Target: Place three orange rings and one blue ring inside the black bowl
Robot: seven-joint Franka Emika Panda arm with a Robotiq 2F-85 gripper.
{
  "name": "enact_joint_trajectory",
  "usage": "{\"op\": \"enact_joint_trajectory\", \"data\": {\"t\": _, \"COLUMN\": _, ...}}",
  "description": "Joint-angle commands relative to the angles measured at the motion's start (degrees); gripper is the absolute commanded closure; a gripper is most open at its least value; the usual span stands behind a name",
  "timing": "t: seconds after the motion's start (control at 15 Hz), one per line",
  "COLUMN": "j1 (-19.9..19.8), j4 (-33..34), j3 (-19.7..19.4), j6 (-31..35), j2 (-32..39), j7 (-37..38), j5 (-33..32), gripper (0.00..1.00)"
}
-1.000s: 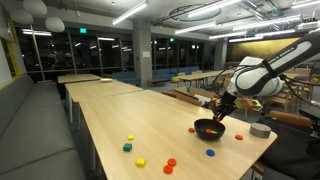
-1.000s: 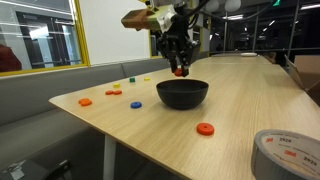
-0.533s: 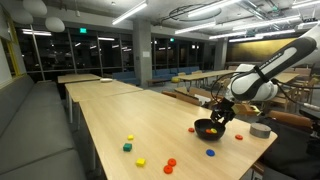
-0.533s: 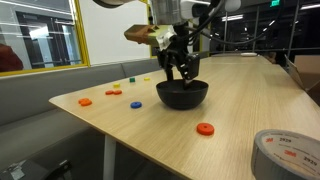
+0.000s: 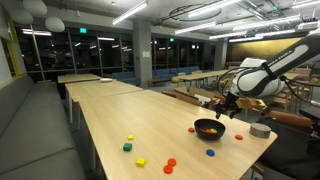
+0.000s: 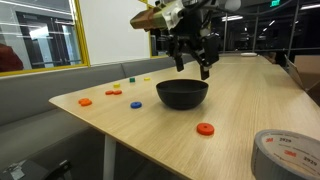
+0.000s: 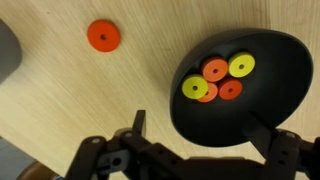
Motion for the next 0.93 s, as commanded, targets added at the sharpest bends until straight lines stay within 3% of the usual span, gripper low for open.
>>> {"op": "enact_joint_trajectory", "data": {"t": 0.0, "j1": -7.74, "j4": -0.22, "j3": 3.84, "j6": -6.50, "j2": -5.45, "j7": 8.08, "j5": -7.22, "gripper": 0.00}}
{"op": "enact_joint_trajectory", "data": {"t": 0.13, "j1": -9.62, "j4": -0.09, "j3": 3.96, "j6": -11.03, "j2": -6.64, "j7": 9.25, "j5": -9.64, "gripper": 0.00}}
{"op": "enact_joint_trajectory", "data": {"t": 0.33, "j1": -6.72, "j4": 0.08, "j3": 0.69, "j6": -17.10, "j2": -6.89, "j7": 0.80, "j5": -9.38, "gripper": 0.00}}
{"op": "enact_joint_trajectory", "data": {"t": 0.53, "j1": -3.06, "j4": -0.06, "j3": -2.38, "j6": -18.39, "j2": -5.18, "j7": -9.26, "j5": -8.00, "gripper": 0.00}}
{"op": "enact_joint_trajectory", "data": {"t": 0.87, "j1": -0.86, "j4": -0.99, "j3": -6.01, "j6": -16.49, "j2": -2.33, "j7": -17.95, "j5": -8.03, "gripper": 0.00}}
